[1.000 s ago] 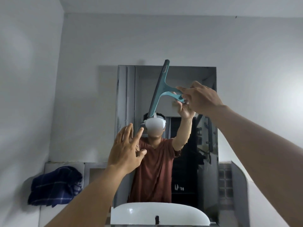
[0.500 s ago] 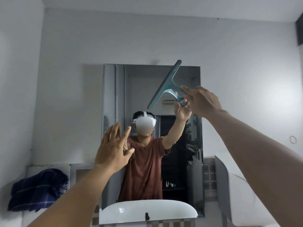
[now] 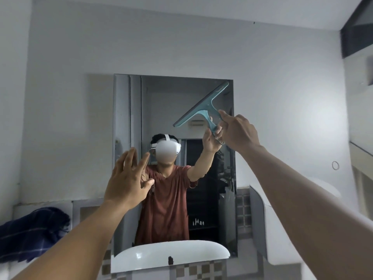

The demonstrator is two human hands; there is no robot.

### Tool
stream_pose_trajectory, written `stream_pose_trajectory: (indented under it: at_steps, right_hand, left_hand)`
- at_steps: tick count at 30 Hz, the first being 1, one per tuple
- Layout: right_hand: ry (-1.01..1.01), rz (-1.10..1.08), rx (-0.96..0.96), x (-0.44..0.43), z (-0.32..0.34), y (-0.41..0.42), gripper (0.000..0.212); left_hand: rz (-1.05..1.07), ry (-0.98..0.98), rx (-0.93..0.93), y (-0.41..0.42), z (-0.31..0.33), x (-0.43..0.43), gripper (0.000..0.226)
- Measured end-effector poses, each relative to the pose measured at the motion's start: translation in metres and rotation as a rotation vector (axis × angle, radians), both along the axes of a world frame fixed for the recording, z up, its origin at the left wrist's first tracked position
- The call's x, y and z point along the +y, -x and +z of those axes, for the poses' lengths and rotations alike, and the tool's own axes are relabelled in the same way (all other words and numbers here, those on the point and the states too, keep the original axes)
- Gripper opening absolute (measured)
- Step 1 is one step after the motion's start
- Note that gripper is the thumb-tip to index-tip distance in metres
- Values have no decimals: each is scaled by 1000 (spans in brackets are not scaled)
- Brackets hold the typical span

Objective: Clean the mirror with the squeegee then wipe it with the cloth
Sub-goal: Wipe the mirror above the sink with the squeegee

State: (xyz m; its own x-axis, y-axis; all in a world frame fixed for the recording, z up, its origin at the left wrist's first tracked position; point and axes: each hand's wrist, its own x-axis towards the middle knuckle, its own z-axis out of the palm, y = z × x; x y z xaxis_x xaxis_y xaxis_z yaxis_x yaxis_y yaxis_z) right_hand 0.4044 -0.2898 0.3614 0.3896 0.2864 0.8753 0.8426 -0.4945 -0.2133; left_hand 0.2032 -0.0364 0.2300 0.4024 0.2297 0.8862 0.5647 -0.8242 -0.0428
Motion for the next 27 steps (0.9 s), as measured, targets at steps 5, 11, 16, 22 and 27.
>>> stream_pose_trajectory:
  at_steps: [5,11,16,22,27]
  right_hand:
    - [-75,-3,82,7,-20,8,44]
    - [-170,45,186,26,-51,12,45]
    - [-254,110,255,40,-71,24,44]
    - [-335,155,306,51,-91,50,39]
    - [-415,211,393,68,-101,68,35]
  left_hand:
    - [7,7,-4,0,1,-2,93]
    - [13,-9,20,4,2,-5,90]
    - [12,-23,53,12,-6,-10,89]
    - [17,2,107,24,-31,-12,91]
    - [21,9,126,32,-46,-9,94]
